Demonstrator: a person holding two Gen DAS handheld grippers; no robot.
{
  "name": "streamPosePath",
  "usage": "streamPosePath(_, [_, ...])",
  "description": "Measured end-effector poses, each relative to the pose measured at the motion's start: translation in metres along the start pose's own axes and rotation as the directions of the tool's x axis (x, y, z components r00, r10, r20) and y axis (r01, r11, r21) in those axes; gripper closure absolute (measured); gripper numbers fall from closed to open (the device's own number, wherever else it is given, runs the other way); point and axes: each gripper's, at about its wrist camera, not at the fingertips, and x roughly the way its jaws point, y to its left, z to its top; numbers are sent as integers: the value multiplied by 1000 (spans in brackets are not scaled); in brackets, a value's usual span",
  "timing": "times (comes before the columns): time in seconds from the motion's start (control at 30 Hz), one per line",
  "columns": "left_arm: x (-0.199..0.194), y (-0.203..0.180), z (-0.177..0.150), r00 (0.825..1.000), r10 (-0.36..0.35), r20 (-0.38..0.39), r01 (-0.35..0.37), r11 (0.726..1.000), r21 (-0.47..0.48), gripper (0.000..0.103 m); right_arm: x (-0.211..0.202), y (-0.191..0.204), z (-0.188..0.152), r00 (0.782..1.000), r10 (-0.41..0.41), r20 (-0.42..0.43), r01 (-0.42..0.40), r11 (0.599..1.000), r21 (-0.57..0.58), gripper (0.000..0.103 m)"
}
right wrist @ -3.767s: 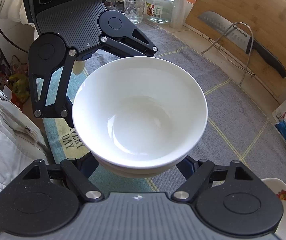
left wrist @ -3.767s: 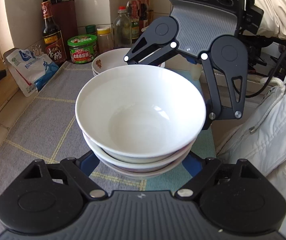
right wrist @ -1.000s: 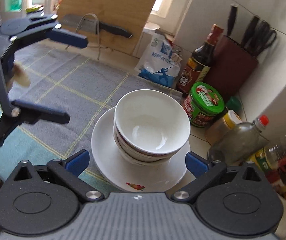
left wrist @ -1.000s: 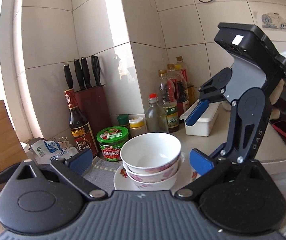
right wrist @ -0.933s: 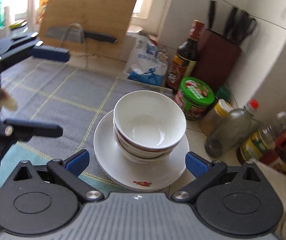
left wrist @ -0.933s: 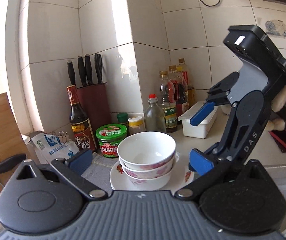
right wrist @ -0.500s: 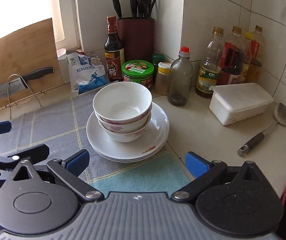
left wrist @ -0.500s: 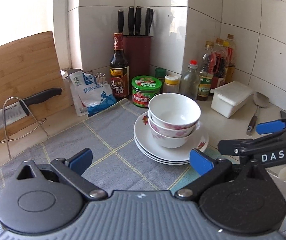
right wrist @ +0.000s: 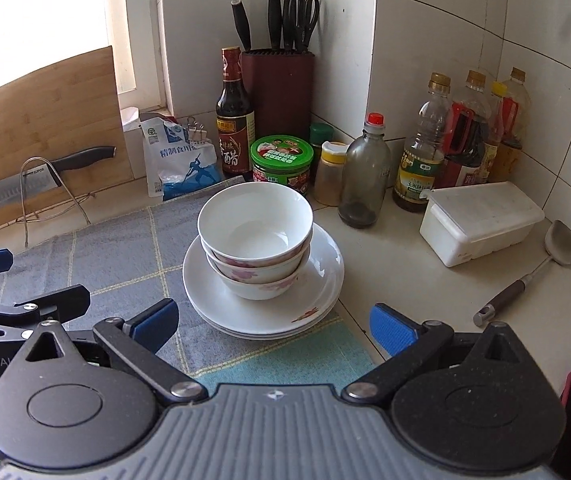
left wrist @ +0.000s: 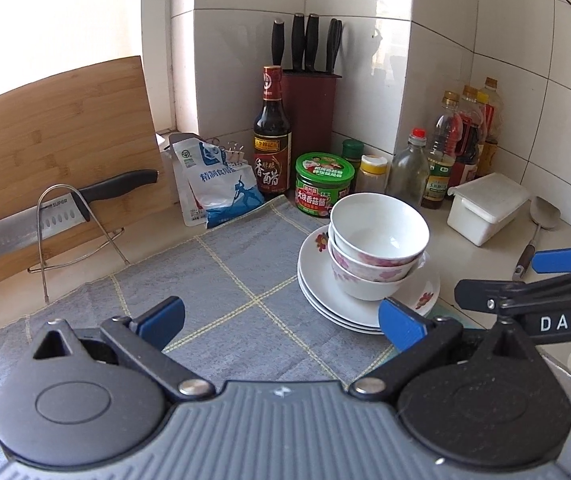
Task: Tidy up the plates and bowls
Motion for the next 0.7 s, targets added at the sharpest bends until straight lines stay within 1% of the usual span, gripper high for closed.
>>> streamPosePath(0.2, [0,2,3,1000,11,2,-11,1000,-7,1,0,2,4,1000,6,4,-6,1000,-8,0])
streamPosePath(0.7, [3,2,7,1000,12,-6,-12,1000,-10,1,1,2,10,1000,-4,9,4,1000,-14,0])
